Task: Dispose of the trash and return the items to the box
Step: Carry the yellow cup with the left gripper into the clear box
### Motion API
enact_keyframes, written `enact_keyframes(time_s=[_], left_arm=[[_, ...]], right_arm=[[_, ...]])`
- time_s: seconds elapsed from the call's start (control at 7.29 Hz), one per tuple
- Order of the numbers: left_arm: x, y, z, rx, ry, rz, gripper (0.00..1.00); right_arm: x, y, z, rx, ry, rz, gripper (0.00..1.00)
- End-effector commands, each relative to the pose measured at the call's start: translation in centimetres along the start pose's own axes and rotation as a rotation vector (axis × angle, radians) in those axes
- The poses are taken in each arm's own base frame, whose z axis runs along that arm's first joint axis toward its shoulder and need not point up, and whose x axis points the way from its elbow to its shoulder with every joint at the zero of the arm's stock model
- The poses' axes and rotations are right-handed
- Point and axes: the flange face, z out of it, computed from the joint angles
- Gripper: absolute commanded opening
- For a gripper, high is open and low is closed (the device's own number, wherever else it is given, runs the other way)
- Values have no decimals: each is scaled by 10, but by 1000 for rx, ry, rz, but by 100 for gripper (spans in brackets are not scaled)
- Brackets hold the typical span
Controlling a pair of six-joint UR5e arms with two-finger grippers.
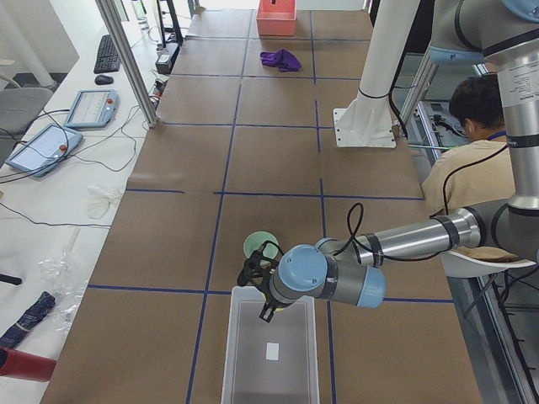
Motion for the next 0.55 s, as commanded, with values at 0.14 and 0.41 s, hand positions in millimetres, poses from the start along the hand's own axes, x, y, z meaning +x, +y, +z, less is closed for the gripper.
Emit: enact_keyframes(time_s=[0.14, 0.41], left_arm=[[-14, 48, 26, 85, -18, -69, 0], [-15, 60, 42, 70, 7, -58, 0]], right_arm=[[-1, -2, 0, 2, 0, -3, 100], [-1, -3, -1, 3, 0, -4, 100]])
